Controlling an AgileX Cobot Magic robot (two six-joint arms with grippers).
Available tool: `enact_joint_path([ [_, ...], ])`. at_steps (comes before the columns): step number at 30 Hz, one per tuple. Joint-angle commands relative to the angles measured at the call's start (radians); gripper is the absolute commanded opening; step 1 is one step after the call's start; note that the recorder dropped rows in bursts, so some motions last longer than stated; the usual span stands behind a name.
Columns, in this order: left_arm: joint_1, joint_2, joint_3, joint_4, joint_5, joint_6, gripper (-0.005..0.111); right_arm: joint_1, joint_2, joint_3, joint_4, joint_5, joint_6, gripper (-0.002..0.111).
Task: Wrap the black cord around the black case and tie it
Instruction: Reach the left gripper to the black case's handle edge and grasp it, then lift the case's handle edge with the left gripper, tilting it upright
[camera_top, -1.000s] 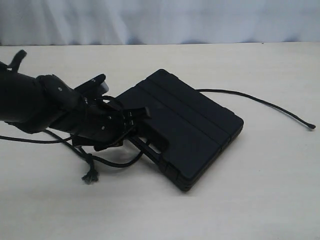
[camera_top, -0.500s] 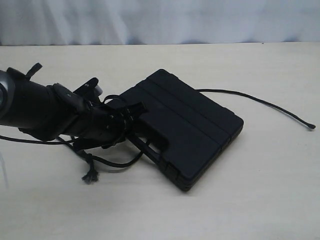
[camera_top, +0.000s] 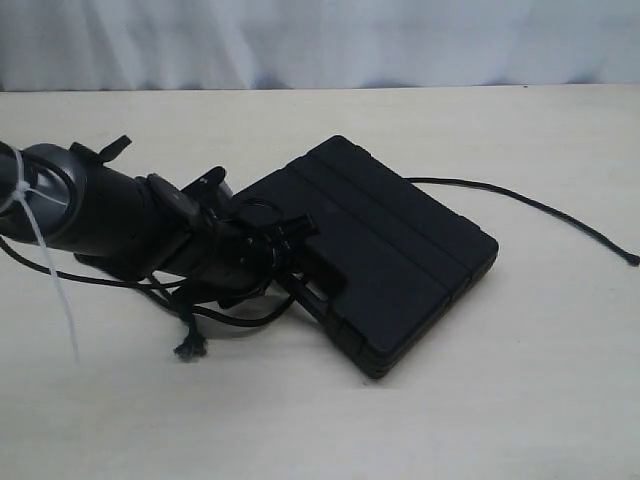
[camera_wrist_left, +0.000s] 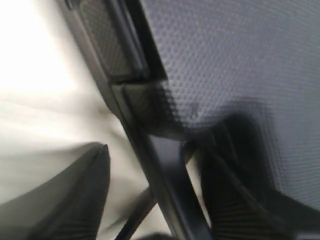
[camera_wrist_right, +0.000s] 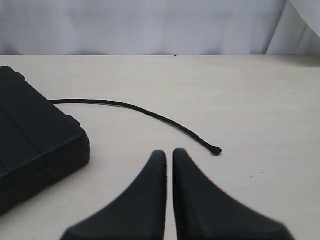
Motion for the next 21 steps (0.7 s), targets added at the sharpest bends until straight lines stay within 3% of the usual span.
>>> enact_joint_path([
  [1, -0.006, 0.004, -0.004, -0.004, -0.023, -0.038, 0.054, -0.002, -0.003, 0.001, 0.001, -0.005, 0.0, 0.004],
  [8, -0.013, 0.006, -0.004, -0.008, -0.048, -0.102, 0.053, -0.002, -0.003, 0.001, 0.001, -0.005, 0.0, 0.004],
  [15, -0.013, 0.008, -0.014, -0.008, -0.029, -0.158, 0.033, -0.002, -0.003, 0.001, 0.001, -0.005, 0.0, 0.004],
  [21, -0.013, 0.008, -0.053, -0.025, 0.017, -0.158, 0.032, -0.002, -0.003, 0.001, 0.001, -0.005, 0.0, 0.004],
])
